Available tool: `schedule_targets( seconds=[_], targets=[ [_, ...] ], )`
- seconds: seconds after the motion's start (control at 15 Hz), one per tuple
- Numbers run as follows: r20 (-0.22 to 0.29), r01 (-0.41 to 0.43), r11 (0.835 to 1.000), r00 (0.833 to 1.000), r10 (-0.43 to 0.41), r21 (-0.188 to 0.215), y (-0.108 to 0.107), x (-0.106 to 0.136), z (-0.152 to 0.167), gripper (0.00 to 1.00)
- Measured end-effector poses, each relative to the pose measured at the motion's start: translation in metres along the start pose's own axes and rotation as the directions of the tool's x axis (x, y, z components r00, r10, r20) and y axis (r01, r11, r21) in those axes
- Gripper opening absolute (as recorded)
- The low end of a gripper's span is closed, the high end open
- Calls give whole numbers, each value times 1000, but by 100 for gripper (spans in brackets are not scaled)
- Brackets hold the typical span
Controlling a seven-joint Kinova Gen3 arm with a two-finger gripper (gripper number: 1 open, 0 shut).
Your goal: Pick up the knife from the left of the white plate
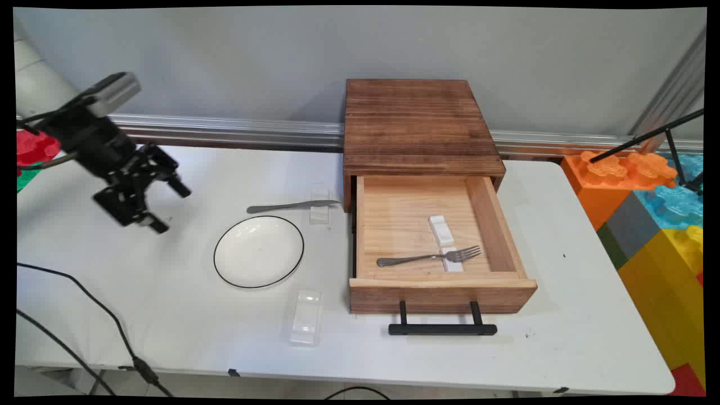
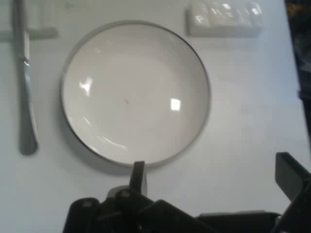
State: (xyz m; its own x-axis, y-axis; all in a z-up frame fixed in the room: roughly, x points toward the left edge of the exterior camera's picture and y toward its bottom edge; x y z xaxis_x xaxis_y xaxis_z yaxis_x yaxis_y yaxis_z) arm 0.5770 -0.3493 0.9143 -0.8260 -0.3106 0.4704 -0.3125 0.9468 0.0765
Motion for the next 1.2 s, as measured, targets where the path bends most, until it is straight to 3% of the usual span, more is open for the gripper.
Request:
schedule_targets(
  seconds=[0.27,0.6,0.93,1.2],
  targets=[
    [-42,-24,997,999,28,75,-36,30,14,100],
    [-60,-56,989,996,64,135,-81,48,28,100],
    [-55,-92,984,993,101,151,-120,52,46,100],
    [-41,-121,985,991,127,124,-146,48,66,100]
  ],
)
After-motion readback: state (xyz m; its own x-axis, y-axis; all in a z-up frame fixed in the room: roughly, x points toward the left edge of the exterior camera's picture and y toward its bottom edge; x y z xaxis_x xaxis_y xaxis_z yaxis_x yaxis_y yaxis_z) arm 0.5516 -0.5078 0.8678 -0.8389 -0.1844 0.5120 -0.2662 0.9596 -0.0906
